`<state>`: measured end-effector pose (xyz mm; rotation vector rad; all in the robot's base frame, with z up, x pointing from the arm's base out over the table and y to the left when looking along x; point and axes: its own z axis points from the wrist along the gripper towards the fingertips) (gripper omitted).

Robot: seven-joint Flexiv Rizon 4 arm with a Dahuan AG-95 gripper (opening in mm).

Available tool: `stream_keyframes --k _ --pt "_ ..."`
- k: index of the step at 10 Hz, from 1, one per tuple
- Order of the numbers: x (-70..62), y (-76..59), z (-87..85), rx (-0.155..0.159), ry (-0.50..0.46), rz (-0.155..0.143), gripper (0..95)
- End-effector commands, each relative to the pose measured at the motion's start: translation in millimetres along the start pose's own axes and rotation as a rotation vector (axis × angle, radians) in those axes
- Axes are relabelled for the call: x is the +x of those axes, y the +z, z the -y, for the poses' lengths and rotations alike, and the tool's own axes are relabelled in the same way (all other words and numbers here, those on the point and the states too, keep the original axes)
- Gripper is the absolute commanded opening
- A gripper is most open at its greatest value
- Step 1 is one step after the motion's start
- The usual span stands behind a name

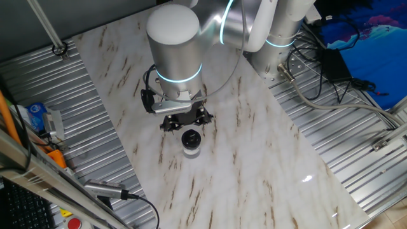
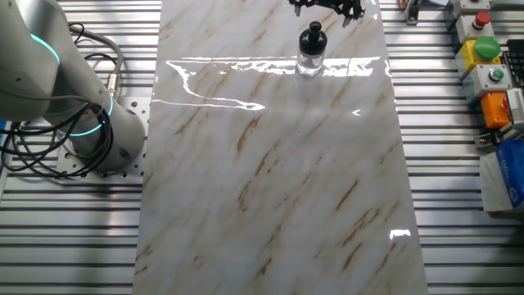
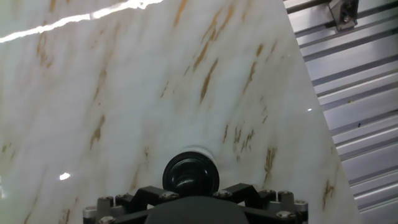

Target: Screw the lid onto the jar

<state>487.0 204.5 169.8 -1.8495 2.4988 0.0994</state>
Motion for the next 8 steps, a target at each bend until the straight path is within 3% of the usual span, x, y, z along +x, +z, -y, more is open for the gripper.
stream_keyframes --k 1,5,6,8 --pt "0.4 -0.4 -0.7 -0.007 0.011 0.016 76.0" --pt "0.4 -0.4 -0.7 -0.003 0.023 -0.002 76.0" --pt "0.4 -0.4 -0.7 0.005 0.029 -0.023 76.0" --pt "0.4 -0.4 -0.7 0.006 0.026 -0.033 76.0"
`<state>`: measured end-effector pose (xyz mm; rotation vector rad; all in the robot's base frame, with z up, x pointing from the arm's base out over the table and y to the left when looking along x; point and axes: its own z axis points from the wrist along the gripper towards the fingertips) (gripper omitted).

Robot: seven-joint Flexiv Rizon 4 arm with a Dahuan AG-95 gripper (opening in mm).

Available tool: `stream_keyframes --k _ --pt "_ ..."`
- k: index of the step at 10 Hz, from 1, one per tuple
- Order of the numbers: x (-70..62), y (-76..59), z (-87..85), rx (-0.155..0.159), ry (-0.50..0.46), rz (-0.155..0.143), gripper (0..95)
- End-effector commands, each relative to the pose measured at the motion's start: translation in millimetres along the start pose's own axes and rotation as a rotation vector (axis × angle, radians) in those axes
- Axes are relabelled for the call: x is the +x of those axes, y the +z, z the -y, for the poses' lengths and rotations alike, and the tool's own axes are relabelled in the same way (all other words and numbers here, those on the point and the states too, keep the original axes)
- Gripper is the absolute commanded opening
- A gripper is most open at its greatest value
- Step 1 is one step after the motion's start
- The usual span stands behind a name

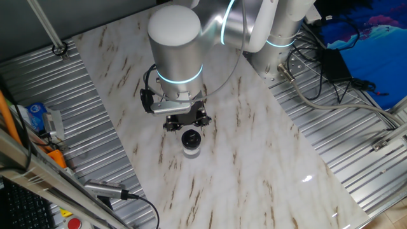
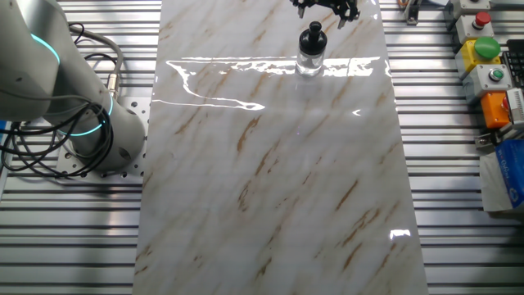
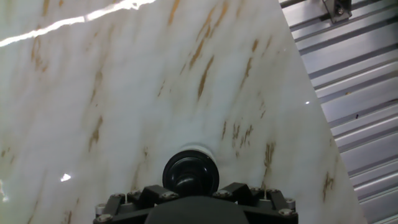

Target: Screw the lid onto the jar

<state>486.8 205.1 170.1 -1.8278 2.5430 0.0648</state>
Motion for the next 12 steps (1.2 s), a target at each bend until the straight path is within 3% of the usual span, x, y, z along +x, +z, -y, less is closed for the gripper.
stream_keyframes --k 1,4,5,12 --pt "1.0 -0.1 -0.4 -0.003 -0.002 -0.001 76.0" --pt "1.0 -0.1 -0.4 -0.007 0.007 0.001 76.0" --pt "1.0 -0.1 -0.4 -0.008 0.012 0.002 95.0" --pt "1.0 -0.1 -0.4 -0.001 0.029 0.003 95.0"
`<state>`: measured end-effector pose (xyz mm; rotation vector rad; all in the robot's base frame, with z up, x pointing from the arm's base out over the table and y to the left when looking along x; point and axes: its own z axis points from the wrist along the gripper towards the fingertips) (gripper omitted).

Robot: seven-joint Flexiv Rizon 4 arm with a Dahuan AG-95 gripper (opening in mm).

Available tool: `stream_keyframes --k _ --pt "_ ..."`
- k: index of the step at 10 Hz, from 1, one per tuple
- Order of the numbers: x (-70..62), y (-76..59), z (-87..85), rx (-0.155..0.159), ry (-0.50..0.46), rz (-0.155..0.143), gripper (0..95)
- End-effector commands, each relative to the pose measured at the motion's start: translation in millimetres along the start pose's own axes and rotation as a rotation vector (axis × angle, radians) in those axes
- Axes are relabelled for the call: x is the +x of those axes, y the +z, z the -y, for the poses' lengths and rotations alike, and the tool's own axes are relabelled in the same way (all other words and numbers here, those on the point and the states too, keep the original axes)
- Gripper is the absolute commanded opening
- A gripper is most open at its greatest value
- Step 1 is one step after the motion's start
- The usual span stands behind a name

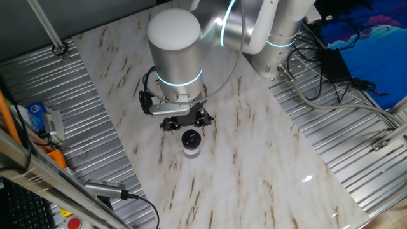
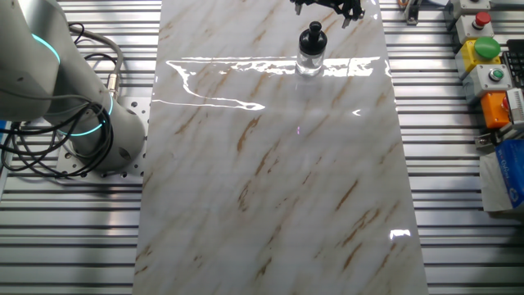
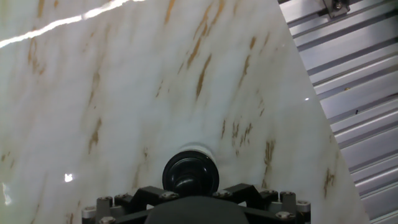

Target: Screw the lid onto the jar

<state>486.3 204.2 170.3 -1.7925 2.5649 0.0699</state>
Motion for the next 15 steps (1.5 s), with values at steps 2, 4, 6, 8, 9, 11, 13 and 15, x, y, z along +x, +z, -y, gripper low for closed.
stream_keyframes --k 2,4,6,8,9,11,13,15 --pt "-0.1 0.2 -0.2 0.002 0.002 -0.001 95.0" --pt "-0.1 0.2 -0.2 0.005 -0.002 -0.004 95.0" --pt "-0.9 -0.6 -1.1 0.004 -0.003 -0.005 95.0" --pt "-4.3 -3.7 -5.3 0.010 -0.004 -0.016 95.0" --pt "-5.0 -3.3 -5.4 0.010 -0.005 -0.014 95.0" --pt "-7.4 3.6 -5.4 0.015 -0.010 -0.017 95.0" --pt "-11.3 11.5 -3.9 0.014 -0.003 -0.017 95.0" --pt "-12.3 18.4 -5.3 0.013 0.005 -0.015 95.0"
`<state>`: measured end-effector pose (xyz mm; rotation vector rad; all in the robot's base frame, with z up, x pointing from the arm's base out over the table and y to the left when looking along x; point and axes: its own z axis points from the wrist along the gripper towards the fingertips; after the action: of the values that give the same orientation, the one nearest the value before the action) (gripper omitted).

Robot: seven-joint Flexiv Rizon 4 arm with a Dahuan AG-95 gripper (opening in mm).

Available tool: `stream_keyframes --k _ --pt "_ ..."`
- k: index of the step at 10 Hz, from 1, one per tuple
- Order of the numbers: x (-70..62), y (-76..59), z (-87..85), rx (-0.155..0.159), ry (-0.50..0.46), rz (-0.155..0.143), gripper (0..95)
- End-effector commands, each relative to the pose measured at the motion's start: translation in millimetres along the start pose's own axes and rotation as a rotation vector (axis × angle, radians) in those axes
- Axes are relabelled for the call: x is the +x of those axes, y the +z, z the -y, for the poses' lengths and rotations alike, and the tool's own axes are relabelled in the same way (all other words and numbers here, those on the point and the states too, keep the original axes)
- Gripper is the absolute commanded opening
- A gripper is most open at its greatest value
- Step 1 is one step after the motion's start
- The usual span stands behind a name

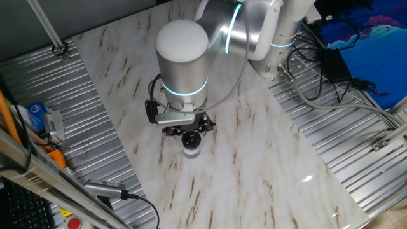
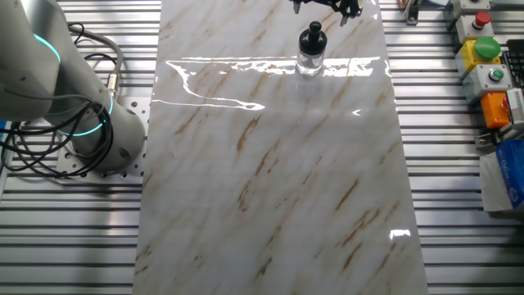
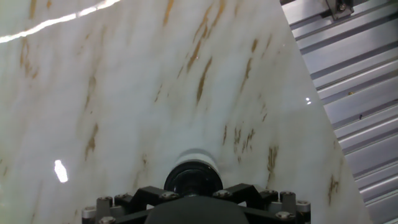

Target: Screw the lid onto the jar

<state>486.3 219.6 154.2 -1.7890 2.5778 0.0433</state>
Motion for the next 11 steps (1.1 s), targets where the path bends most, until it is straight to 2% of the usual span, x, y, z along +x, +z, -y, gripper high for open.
stream_keyframes --k 1,5,11 --pt "2.0 3.2 -1.7 0.002 -0.001 0.004 95.0" --pt "7.8 17.4 -9.0 0.004 -0.008 0.008 95.0" --pt "8.4 29.7 0.3 0.000 -0.037 0.024 95.0"
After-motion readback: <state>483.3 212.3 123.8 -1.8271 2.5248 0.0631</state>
